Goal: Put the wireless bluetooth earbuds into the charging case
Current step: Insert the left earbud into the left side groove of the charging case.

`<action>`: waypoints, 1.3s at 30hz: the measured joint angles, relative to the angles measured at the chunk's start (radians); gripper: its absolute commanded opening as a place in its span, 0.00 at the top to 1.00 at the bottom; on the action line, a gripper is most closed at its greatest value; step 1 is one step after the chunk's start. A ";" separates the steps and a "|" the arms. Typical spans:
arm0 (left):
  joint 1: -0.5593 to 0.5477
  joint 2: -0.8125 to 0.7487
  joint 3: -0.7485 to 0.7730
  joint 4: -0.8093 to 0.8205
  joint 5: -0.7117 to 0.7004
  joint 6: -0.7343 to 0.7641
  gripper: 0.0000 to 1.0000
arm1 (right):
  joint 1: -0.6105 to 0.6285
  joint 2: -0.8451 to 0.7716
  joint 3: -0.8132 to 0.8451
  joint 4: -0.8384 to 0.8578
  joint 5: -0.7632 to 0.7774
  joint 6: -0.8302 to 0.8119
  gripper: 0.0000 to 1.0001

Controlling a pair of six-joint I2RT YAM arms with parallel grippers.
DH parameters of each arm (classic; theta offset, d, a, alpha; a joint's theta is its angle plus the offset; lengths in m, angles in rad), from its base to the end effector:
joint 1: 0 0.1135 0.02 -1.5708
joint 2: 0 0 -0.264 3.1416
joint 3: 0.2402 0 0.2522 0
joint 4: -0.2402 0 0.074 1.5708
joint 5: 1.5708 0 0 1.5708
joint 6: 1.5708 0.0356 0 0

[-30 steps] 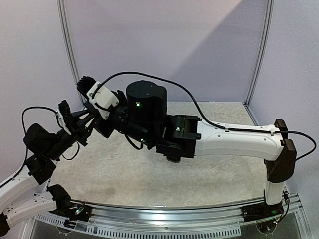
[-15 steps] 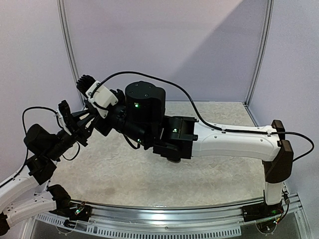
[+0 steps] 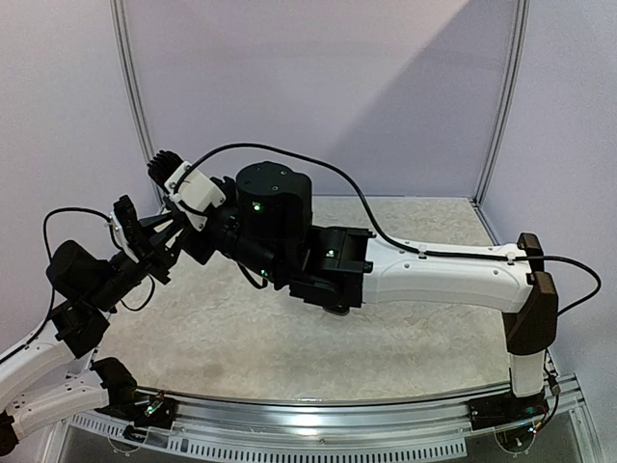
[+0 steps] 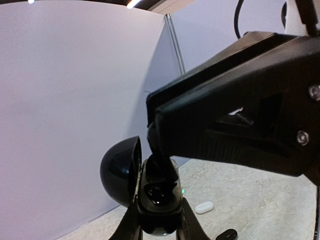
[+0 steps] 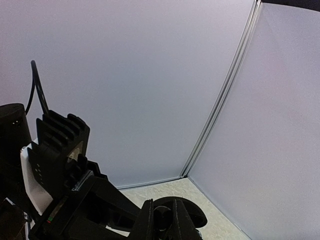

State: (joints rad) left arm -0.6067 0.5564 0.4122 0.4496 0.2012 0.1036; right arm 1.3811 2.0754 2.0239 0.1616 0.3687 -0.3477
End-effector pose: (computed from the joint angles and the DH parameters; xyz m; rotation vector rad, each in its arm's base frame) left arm 0.1198 -0.0918 0.3098 0.6102 1.1386 -0.5595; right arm 0.1072 0.4905 0.4037 -0.9149 1.1810 0.5697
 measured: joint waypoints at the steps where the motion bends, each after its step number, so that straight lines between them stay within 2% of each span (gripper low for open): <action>1: 0.000 0.000 0.000 0.000 0.000 0.001 1.00 | -0.002 0.001 0.000 -0.001 0.001 0.000 1.00; 24: -0.003 0.014 0.000 0.019 -0.027 -0.047 1.00 | -0.008 0.008 0.000 -0.010 0.041 0.001 1.00; 39: -0.008 0.020 0.000 0.018 -0.038 -0.018 1.00 | -0.006 0.010 0.000 -0.013 0.068 -0.025 1.00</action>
State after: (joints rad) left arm -0.6147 0.5766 0.4118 0.4671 0.1631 0.0860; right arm 1.3754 2.0853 2.0235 0.1482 0.4362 -0.3729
